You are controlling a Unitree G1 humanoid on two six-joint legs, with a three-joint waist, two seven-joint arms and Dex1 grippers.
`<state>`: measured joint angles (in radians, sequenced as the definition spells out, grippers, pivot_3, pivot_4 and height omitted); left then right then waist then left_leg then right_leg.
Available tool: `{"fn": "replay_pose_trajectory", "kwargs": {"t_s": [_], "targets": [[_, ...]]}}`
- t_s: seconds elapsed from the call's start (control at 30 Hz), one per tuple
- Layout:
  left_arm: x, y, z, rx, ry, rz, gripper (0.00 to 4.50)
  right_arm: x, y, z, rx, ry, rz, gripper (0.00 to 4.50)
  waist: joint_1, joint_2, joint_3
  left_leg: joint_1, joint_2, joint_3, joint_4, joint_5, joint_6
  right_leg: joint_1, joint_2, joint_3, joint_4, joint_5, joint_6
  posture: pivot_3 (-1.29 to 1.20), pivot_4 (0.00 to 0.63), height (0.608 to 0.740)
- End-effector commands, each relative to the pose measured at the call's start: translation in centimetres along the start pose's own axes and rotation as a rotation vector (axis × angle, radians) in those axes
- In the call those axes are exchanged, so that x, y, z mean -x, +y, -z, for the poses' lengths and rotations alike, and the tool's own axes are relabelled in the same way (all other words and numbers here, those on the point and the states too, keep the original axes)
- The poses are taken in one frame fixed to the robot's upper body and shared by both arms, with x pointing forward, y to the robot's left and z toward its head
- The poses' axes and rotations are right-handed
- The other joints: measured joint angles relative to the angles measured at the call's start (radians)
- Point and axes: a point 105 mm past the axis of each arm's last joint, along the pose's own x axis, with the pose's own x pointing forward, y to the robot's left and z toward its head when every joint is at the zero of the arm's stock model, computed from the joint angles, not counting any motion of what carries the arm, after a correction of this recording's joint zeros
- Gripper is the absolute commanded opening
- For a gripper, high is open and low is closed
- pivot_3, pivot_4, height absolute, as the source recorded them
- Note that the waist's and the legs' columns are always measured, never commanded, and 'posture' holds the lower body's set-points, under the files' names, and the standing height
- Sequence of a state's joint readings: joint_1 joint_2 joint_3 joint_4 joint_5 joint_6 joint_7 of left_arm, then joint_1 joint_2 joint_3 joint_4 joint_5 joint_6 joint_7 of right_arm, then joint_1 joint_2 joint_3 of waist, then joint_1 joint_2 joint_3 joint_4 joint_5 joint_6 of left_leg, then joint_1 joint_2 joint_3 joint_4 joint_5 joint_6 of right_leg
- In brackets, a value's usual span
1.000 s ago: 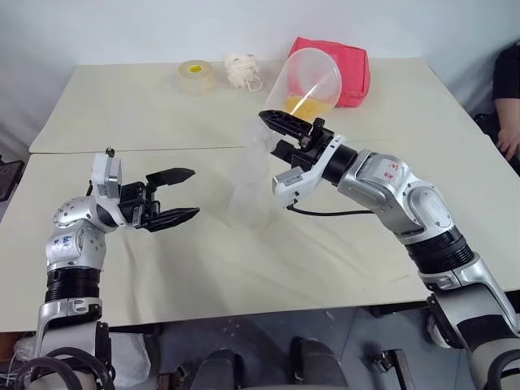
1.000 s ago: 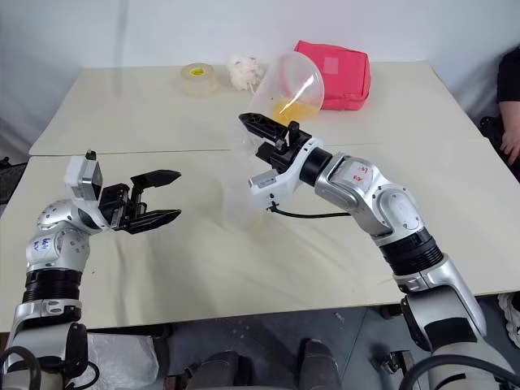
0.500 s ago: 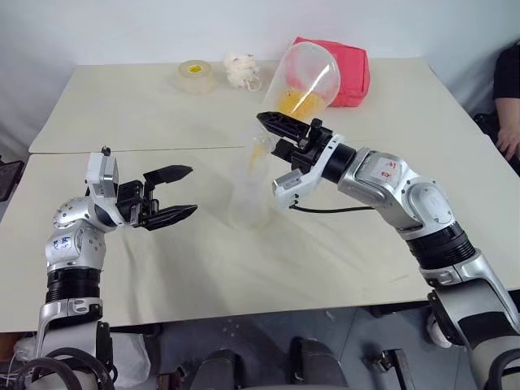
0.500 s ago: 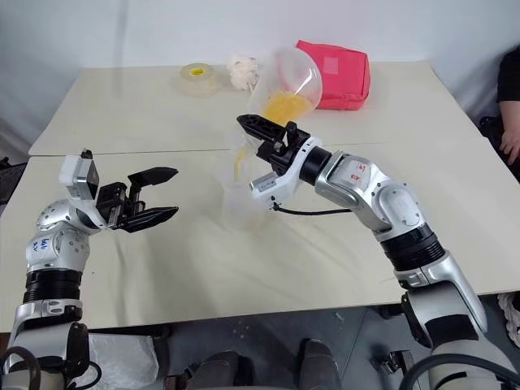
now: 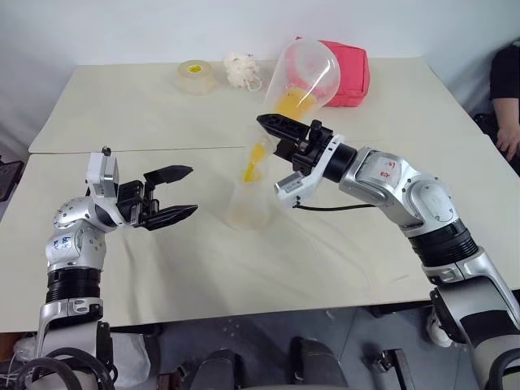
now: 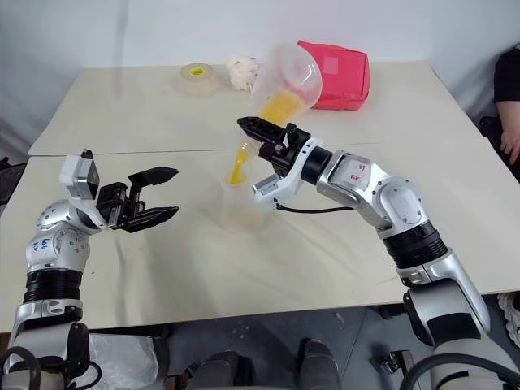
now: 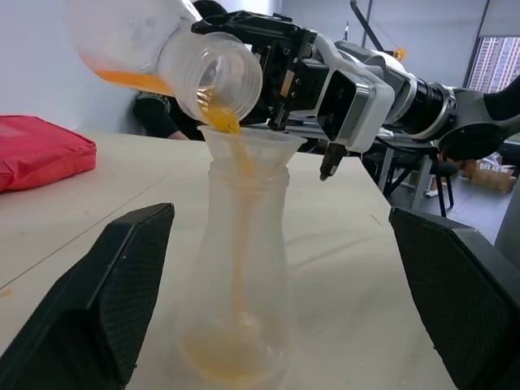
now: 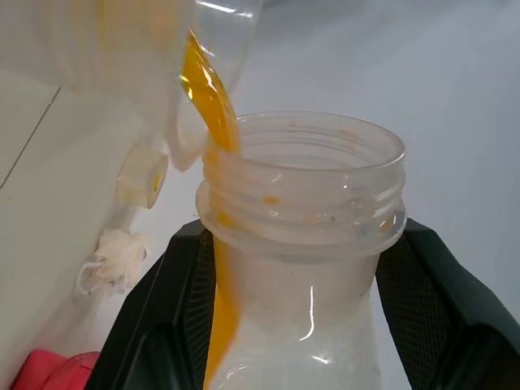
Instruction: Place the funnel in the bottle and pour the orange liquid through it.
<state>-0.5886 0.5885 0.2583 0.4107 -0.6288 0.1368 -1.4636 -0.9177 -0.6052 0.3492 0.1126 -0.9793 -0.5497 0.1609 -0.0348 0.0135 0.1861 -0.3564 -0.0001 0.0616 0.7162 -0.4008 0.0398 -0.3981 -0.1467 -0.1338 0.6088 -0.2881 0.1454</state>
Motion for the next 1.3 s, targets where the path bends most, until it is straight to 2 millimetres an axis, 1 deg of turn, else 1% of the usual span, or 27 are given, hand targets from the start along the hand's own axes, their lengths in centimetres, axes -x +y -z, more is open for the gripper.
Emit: {"fn": "replay_pose_trajectory", "kwargs": {"t_s": [0.03,0.47,1.3], "targets": [[-0.32,0.12,-1.08,-0.031,-0.030,0.013,4.50,-0.08,-1.85,0.28,0.052,-0.013,0.056,2.41,0.000,0.000,0.000,0.000,0.000,0.000,0.000,0.000,0.000,0.000,0.000,0.000,0.000,0.000,0.000,0.00,0.150,0.740],[-0.43,0.17,-1.16,-0.028,-0.026,0.017,4.50,-0.40,-2.28,0.53,0.098,-0.038,0.073,2.41,0.000,0.000,0.000,0.000,0.000,0.000,0.000,0.000,0.000,0.000,0.000,0.000,0.000,0.000,0.000,0.00,0.150,0.740],[-0.57,0.51,-1.49,-0.033,-0.021,0.021,4.50,-0.43,-2.75,0.05,0.163,-0.096,0.130,2.41,-0.003,0.000,0.000,0.000,0.000,0.000,0.000,0.000,0.000,0.000,0.000,0.000,0.000,0.000,0.000,0.00,0.150,0.740]]}}
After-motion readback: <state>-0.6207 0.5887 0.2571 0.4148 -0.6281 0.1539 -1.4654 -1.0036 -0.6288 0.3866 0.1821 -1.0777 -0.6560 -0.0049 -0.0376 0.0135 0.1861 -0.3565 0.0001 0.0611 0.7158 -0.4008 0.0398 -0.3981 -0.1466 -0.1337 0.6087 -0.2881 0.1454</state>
